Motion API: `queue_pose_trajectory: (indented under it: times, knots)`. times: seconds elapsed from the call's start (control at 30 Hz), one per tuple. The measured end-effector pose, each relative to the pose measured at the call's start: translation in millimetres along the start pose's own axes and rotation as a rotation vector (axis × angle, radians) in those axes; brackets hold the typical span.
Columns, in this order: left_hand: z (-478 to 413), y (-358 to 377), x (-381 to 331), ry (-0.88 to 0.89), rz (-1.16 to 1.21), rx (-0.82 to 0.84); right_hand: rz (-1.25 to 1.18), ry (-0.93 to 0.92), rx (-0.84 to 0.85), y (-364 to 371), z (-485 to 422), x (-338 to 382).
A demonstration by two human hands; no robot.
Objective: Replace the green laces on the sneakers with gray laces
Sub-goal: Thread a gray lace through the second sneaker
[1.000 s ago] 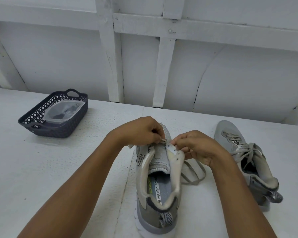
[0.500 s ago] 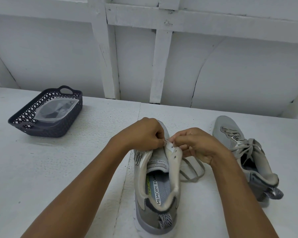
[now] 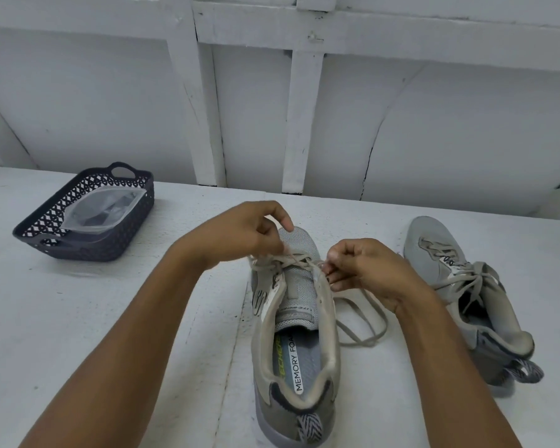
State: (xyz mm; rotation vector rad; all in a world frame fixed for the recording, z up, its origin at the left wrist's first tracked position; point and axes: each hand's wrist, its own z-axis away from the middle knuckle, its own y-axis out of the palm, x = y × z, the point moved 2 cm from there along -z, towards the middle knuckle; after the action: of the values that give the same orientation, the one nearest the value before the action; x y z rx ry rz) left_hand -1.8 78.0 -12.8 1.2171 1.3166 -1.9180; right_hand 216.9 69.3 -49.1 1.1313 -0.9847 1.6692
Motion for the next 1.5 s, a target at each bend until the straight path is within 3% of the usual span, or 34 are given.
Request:
queue_pose_trajectory:
  times: [0.13,0.2,0.27,0.37,0.47,0.53,0.7,0.8,0.87,0.97,1.07,1.17,1.23,1.3,1.5]
  knots:
    - [4,-17,1,0.029,0.064,-0.065,-0.323,-0.039,-0.233,-3,-4,2]
    - [5,-22,0,0.029,0.057,-0.087,-0.573,-0.041,-0.289,-5,-5,3]
    - [6,-25,0,0.019,0.019,-0.102,-0.651,-0.034,-0.313,-9,-6,3]
    - [5,-30,0,0.006,-0.08,-0.141,-0.291,-0.041,-0.277,-18,-5,0]
    - [4,-33,0,-0.009,-0.203,-0.194,0.163,-0.042,0.019,-14,2,-2]
    - [3,-32,1,-0.021,-0.31,-0.189,0.228,-0.034,0.177,-7,6,-5]
    - [-1,-14,6,-0.088,-0.558,0.01,-0.209,-0.057,0.059,-7,-1,1]
    - [-4,-2,10,-0.102,-0.619,0.041,-0.554,0.007,-0.015,-10,-5,2]
    - [-5,1,12,-0.102,-0.622,0.041,-0.642,0.04,-0.043,-11,-4,3]
    - [-5,1,12,-0.108,-0.594,0.06,-0.579,0.041,-0.13,-13,-6,1]
    - [-3,2,12,-0.114,-0.548,0.075,-0.319,0.011,-0.153,-15,-7,-4]
    - [-3,3,13,-0.128,-0.543,0.064,0.092,0.049,0.011,-9,-1,-6]
    - [-3,3,12,-0.121,-0.534,0.034,0.217,0.056,0.135,-7,2,-7]
    - [-4,4,11,-0.099,-0.48,-0.018,0.11,0.012,0.163,-7,2,-6]
    - [-5,4,14,-0.08,-0.068,-0.075,-0.616,0.05,0.055,-13,-1,4]
